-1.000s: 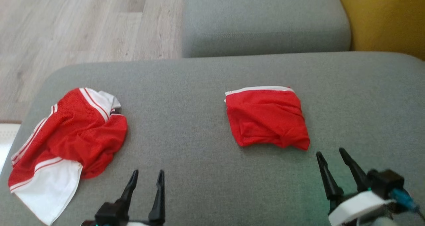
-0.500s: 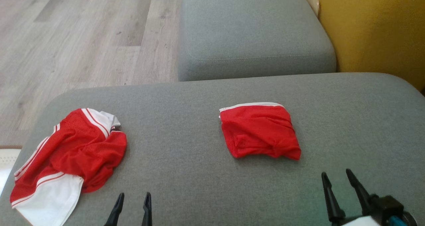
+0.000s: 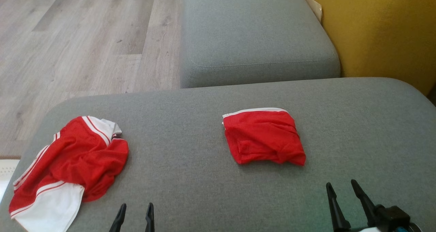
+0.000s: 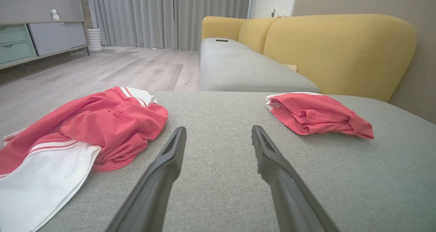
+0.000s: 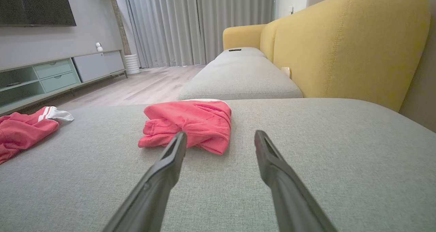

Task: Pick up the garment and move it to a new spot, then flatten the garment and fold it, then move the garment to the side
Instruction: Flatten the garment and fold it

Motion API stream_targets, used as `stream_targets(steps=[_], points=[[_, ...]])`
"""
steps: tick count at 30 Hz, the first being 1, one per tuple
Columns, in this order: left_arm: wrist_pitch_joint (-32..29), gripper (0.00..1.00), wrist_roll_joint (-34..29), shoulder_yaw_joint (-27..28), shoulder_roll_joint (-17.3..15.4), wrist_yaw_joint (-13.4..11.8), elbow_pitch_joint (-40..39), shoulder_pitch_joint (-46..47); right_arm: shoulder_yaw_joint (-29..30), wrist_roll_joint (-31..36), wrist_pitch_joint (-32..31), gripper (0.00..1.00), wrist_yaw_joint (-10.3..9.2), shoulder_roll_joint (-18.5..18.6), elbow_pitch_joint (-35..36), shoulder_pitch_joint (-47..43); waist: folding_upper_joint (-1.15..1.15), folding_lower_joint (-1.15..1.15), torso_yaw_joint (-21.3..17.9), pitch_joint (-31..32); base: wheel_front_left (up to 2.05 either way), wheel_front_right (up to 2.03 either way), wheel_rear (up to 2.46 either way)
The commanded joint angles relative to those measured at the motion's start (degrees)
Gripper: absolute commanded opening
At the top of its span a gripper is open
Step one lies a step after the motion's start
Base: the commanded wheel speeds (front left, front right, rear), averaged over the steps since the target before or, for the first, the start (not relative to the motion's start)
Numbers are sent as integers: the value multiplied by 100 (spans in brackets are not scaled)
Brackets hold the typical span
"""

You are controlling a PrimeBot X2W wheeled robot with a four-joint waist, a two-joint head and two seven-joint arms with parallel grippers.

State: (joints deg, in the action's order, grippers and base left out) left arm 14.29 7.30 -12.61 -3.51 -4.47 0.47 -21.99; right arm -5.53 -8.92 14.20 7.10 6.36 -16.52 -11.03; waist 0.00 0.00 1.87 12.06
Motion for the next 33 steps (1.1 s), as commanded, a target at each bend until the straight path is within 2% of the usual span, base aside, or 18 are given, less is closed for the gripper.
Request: stream_targets(steps=[1,20,33], points=[[71,100,-9,156,62,7,-155,264,-134,32,79,100,39,48,179,226,0,0,3,6,0,0,0],[71,100,-13,121,63,14,-100,200,-232,-8,80,100,39,67,120,133,0,0,8,131,0,0,0],[71,100,-26,68,63,8,-96,246,-240,-52,80,100,39,59,109,142,0,0,6,-4,0,0,0]])
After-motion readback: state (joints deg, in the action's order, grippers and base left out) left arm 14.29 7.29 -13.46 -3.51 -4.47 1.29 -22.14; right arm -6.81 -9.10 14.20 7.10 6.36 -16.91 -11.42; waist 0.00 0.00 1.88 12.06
